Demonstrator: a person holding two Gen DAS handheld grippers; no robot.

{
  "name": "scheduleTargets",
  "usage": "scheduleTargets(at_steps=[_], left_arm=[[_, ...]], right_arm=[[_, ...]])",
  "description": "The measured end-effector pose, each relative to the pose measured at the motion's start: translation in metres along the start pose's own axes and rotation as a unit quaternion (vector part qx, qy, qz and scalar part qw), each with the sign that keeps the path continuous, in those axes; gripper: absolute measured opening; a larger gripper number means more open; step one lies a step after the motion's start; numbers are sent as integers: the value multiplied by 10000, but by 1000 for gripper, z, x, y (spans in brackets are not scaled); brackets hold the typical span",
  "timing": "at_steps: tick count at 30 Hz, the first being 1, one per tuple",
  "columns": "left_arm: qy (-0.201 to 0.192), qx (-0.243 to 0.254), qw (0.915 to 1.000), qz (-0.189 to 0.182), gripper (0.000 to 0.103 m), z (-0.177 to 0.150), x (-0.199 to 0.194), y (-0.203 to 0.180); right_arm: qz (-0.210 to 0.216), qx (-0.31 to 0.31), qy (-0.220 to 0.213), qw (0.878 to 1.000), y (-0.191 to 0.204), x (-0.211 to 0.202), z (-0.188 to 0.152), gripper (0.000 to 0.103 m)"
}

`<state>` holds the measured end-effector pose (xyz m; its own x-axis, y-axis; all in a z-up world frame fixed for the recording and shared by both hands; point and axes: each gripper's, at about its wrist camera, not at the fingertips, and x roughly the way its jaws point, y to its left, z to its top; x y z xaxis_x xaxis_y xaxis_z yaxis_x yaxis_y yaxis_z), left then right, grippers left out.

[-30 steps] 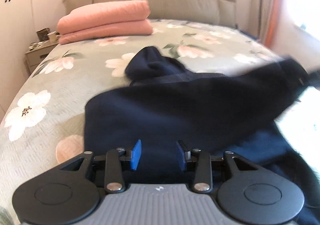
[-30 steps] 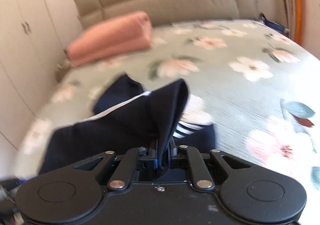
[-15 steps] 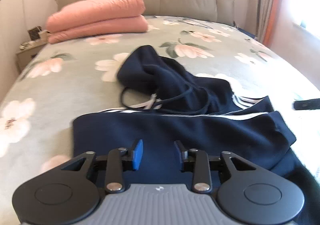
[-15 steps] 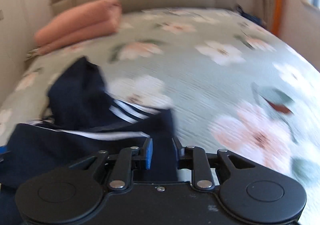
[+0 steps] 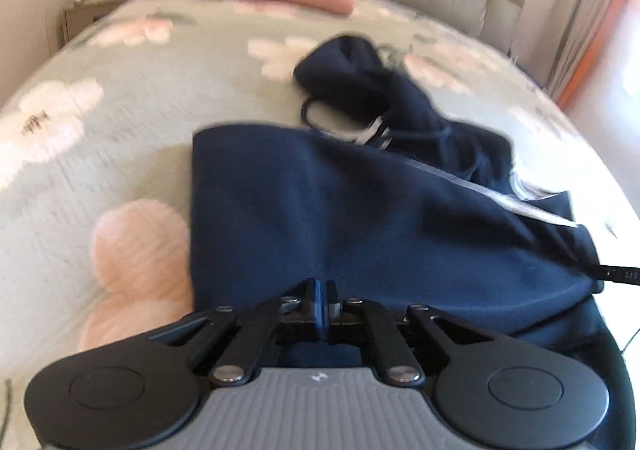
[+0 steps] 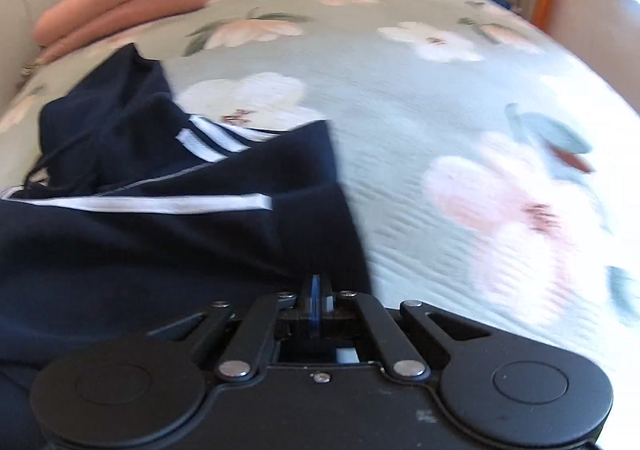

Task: Fold large clothes

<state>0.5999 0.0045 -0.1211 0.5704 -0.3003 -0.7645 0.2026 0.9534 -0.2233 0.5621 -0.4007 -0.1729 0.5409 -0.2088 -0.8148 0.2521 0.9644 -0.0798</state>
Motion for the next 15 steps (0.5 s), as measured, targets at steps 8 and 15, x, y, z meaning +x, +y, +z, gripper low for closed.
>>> scheduleTargets(at_steps=[8, 15], left_arm=[[347, 88, 9991, 248, 10, -21, 3, 4], [330, 296, 9990, 75, 12, -14, -9, 5]], right_arm=[[529, -806, 517, 9940, 40, 12, -21, 5], [1124, -521, 614, 9904, 1, -5, 9, 7]])
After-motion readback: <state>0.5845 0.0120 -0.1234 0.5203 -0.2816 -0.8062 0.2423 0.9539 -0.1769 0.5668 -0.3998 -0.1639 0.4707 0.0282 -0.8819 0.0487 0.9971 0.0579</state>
